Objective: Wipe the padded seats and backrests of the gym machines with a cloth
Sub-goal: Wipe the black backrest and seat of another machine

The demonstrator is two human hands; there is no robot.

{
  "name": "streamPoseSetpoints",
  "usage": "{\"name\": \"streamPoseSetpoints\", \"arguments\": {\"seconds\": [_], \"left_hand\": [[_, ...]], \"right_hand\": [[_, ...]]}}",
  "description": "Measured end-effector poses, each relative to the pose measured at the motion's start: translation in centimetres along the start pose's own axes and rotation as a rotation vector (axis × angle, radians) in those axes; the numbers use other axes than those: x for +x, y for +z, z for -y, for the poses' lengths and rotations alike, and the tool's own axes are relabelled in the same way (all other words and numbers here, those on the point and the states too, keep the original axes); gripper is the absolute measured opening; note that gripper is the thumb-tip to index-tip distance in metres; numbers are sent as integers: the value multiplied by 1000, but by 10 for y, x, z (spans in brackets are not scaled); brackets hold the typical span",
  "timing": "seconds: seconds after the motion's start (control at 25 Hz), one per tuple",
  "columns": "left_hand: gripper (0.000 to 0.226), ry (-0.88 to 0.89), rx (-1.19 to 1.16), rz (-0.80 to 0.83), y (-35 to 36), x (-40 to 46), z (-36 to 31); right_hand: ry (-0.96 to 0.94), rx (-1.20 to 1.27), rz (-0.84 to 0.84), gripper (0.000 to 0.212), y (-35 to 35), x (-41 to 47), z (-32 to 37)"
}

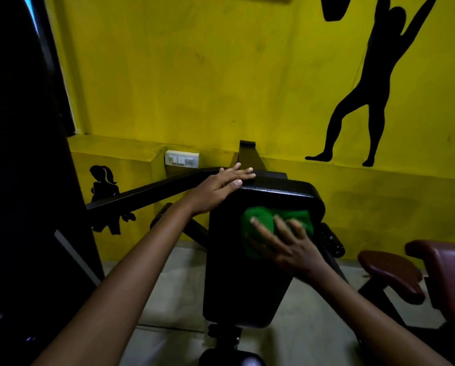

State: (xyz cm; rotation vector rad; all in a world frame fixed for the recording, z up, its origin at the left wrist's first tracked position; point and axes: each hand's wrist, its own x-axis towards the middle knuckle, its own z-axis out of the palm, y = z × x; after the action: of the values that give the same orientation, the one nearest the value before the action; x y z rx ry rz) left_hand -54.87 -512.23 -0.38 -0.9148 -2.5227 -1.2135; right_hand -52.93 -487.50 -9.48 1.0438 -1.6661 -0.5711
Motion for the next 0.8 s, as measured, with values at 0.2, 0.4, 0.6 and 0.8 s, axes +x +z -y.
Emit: {"name": "streamPoseSetpoints", "arguments": {"seconds": [0.2,0.4,0.6,0.8], "left_hand": [[40,14,29,106,-12,1,5],[37,12,-14,256,-28,11,9],[41,46,-21,377,-41,23,11],[40,97,-27,448,-48,39,16]], "right_hand": [[12,44,55,49,-12,21,-9],[199,21,-34,47,-9,46,-1],[-27,14,164,55,-10,35,23],[163,-17,70,52,-15,79,18]]}}
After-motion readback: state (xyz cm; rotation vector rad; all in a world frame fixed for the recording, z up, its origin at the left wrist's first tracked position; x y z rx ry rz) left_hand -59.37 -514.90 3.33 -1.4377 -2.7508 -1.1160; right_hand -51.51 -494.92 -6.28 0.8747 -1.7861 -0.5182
